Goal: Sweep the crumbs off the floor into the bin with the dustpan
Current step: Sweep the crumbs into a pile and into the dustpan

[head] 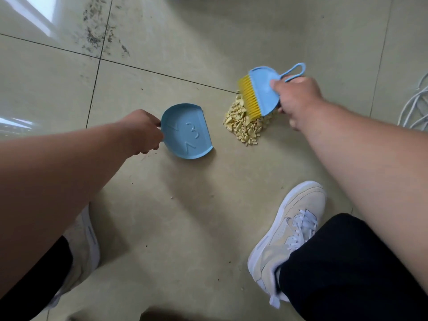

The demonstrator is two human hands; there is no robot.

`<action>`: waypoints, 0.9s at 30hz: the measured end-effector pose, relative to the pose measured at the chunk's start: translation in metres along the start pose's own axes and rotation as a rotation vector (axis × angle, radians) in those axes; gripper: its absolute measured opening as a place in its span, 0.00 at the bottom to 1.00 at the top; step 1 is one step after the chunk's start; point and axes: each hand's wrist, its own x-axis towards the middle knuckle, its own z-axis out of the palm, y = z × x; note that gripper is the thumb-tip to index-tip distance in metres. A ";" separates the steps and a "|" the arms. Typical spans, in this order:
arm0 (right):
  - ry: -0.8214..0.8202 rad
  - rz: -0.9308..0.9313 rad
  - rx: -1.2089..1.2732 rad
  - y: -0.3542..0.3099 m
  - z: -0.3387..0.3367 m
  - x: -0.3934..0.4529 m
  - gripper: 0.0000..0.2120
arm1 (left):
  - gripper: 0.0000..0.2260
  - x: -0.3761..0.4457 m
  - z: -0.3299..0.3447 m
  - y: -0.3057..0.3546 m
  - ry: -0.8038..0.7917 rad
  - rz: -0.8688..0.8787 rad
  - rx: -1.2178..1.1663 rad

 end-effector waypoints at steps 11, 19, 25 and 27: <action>0.180 -0.299 -0.554 0.039 -0.036 0.007 0.04 | 0.09 0.008 0.007 0.036 0.028 0.006 0.059; 0.020 -0.486 -0.550 0.036 0.009 -0.027 0.13 | 0.11 0.006 0.014 0.059 0.016 0.019 0.076; -0.102 -0.565 -0.547 0.031 0.040 -0.057 0.11 | 0.11 0.004 0.025 0.071 0.026 0.045 0.081; -0.138 -0.556 -0.524 0.031 0.047 -0.065 0.12 | 0.10 0.004 0.027 0.072 0.023 0.052 0.066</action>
